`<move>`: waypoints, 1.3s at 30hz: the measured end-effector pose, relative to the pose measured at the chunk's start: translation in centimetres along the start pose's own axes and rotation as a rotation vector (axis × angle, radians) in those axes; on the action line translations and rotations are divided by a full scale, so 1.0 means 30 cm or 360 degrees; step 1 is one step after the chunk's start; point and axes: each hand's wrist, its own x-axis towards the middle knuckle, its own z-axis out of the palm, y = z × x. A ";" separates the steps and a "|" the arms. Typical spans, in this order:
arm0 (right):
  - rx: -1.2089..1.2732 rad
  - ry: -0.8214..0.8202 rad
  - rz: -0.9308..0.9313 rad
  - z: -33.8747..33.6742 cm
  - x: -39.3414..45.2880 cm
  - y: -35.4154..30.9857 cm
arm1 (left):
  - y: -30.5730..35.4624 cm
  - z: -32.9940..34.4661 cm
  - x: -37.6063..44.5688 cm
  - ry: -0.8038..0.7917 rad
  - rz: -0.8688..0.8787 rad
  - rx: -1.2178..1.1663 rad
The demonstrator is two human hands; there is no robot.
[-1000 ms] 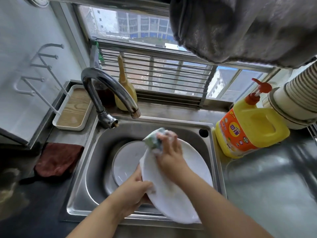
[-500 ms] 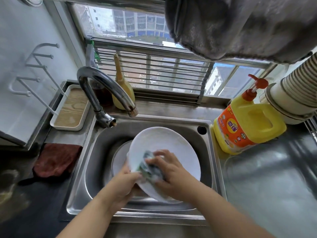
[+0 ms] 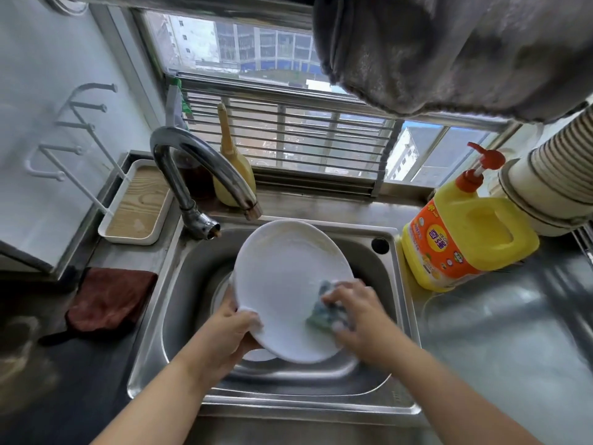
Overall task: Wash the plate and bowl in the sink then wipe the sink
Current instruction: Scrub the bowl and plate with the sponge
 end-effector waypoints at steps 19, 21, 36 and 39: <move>0.0166 0.0146 -0.0055 0.029 0.040 -0.185 | 0.035 0.080 0.058 0.0086 0.0108 -0.0200; 0.0078 0.0027 -0.0327 0.039 -0.044 -0.177 | 0.046 0.065 0.054 0.0098 0.0117 -0.0209; -0.0439 0.0143 -0.0211 -0.065 -0.069 -0.053 | 0.093 -0.027 0.071 0.0139 0.0007 -0.0049; -0.0718 0.0148 -0.0280 -0.115 -0.081 -0.021 | 0.127 -0.058 0.073 0.0099 -0.0115 -0.0038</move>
